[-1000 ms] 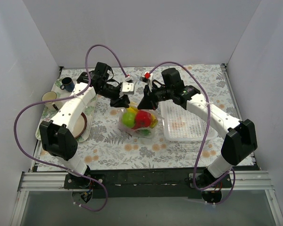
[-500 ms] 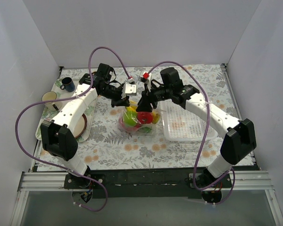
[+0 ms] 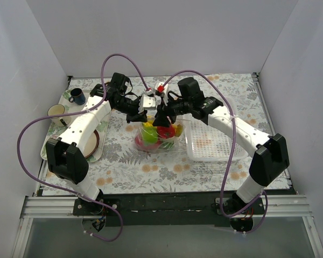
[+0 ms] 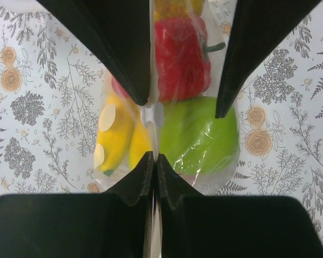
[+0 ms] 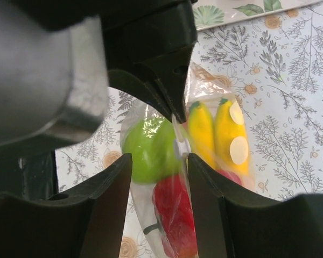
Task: Open the zip-top bag and remove the fake food
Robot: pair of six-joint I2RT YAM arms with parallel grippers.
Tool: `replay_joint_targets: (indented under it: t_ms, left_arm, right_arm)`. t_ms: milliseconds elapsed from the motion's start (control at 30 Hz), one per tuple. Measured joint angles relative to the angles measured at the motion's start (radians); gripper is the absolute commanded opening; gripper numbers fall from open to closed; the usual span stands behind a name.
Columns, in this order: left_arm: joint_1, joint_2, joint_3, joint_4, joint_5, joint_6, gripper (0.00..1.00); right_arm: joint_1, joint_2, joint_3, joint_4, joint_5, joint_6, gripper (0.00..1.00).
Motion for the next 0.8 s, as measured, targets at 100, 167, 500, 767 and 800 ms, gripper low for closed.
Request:
replay_joint_targets:
  t_ms: [100,167,500,767,800]
  left_arm:
    - [-0.003,-0.003,0.001,-0.006,0.005,0.000,0.00]
    - [-0.003,-0.003,0.006,-0.019,0.009,-0.004,0.00]
    - [-0.013,-0.011,0.044,-0.088,0.021,-0.039,0.00]
    - [-0.016,-0.084,0.043,-0.079,0.039,-0.140,0.00]
    - [-0.016,-0.092,0.043,-0.079,0.038,-0.143,0.00]
  right_arm:
    - [0.007,0.004,0.001,0.000,0.034,-0.025,0.51]
    - [0.008,0.009,0.002,0.006,0.055,-0.046,0.50]
    - [0.026,-0.078,-0.124,0.166,0.216,-0.139,0.15]
    - [0.032,-0.123,-0.137,0.187,0.191,-0.174,0.01]
    - [0.032,-0.123,-0.134,0.186,0.183,-0.174,0.01]
